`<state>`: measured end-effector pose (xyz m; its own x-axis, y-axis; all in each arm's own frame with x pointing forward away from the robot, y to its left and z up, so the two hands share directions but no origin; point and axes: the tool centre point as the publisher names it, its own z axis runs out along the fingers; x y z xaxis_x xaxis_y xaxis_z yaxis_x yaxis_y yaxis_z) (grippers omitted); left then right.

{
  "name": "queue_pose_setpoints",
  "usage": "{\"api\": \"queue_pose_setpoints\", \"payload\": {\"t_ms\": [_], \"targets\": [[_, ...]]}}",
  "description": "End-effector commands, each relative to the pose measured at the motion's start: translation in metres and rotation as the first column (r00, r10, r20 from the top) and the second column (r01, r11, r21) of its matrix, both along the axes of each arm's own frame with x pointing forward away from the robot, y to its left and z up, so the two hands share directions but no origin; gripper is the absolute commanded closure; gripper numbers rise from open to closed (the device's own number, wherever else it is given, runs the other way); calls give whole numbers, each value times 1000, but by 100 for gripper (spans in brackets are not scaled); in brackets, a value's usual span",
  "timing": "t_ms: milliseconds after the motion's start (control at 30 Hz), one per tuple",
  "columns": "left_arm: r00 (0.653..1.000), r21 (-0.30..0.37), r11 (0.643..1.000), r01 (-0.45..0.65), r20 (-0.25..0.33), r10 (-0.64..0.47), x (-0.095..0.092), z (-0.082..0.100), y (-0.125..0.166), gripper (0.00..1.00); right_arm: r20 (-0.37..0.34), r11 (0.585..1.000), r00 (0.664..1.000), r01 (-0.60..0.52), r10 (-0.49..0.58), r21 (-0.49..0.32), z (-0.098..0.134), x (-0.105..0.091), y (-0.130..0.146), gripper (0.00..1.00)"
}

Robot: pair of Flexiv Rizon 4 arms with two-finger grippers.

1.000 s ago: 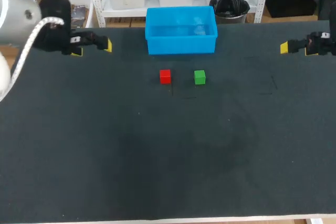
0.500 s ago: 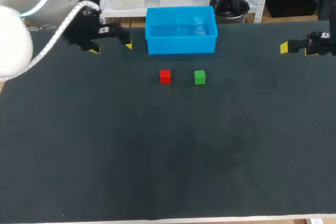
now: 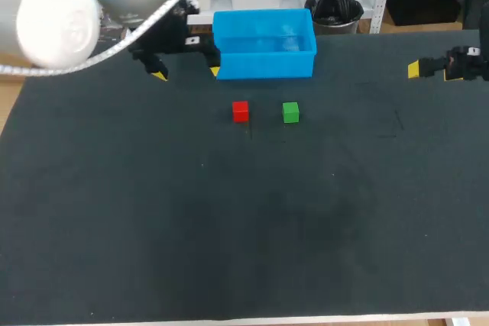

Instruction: Use the left arm to pick the red cube and place it into the blue plastic box first, then use the right arm to grasp the green cube and put it into the same blue plastic box after the first action is fully finished.

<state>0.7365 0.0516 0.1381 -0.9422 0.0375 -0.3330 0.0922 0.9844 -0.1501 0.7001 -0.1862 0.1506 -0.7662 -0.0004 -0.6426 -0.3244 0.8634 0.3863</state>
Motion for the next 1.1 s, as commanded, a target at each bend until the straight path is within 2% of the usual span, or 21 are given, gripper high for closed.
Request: {"api": "queue_pose_setpoints", "payload": {"t_ms": [33,200,567,1000,1067,1100], "targets": [[997,207,978,-39,-63,53,11,-8,-18,0,1,1000,1000,0,0,0,-1,0,0,0],[988,216,975,-58,-125,86,13,-18,-30,0,1,1000,1000,0,0,0,-1,0,0,0],[981,246,968,-51,-170,94,18,-43,-49,0,1,1000,1000,0,0,0,-1,0,0,0],[975,199,978,-63,-196,103,22,-54,-69,0,1,1000,1000,0,0,0,-1,0,0,0],[969,138,987,-83,-218,112,24,-54,-70,0,1,1000,1000,0,0,0,-1,0,0,0],[969,130,988,-88,-217,115,24,-54,-71,0,1,1000,1000,0,0,0,-1,0,0,0]]}}
